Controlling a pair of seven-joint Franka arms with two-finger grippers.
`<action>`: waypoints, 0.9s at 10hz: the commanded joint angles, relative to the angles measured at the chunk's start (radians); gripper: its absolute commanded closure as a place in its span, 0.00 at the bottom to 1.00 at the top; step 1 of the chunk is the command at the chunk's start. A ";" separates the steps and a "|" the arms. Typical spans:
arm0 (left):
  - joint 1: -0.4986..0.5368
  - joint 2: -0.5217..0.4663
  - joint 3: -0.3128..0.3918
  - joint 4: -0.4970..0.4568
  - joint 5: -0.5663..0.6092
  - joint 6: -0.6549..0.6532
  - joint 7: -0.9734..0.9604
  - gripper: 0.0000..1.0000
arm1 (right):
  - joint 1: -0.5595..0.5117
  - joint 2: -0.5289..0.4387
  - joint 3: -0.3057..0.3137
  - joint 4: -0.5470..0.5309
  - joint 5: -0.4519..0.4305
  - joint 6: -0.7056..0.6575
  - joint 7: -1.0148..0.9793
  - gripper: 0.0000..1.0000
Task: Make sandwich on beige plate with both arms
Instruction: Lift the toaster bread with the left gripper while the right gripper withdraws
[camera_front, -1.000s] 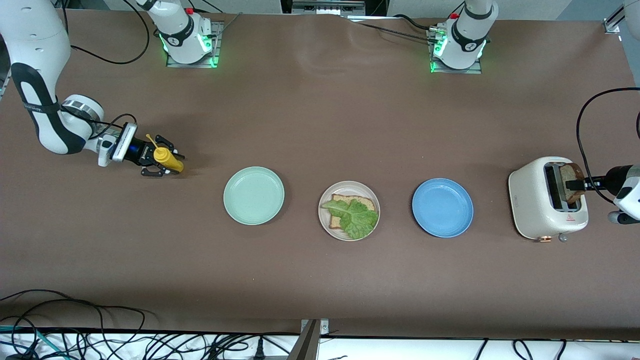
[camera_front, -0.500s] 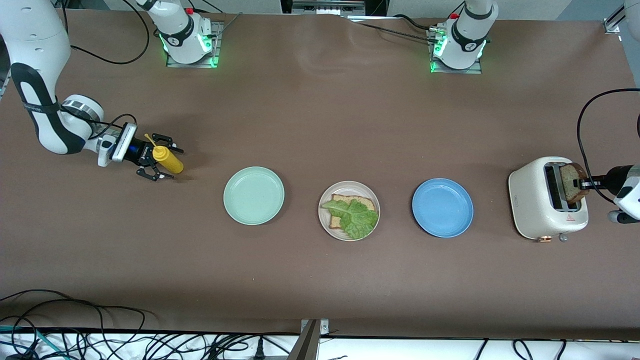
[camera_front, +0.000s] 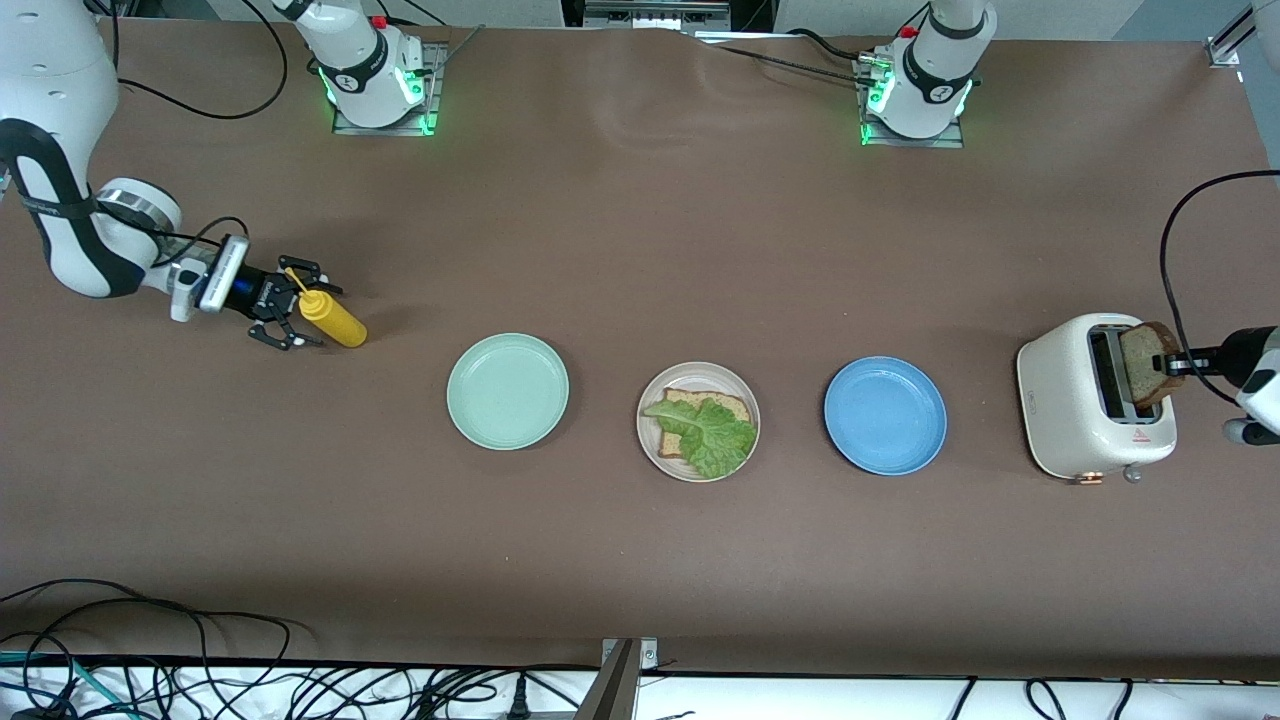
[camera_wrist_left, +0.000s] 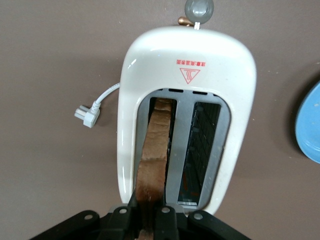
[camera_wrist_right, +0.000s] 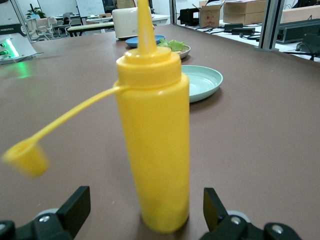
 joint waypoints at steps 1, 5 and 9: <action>0.003 -0.101 -0.014 -0.001 -0.008 -0.067 0.021 1.00 | -0.013 0.000 -0.067 0.042 -0.095 -0.063 -0.006 0.00; -0.011 -0.153 -0.060 0.169 -0.008 -0.270 0.017 1.00 | -0.013 -0.070 -0.126 0.244 -0.401 -0.066 0.292 0.00; -0.062 -0.153 -0.080 0.180 -0.024 -0.282 -0.001 1.00 | -0.007 -0.188 -0.045 0.465 -0.705 -0.066 0.816 0.00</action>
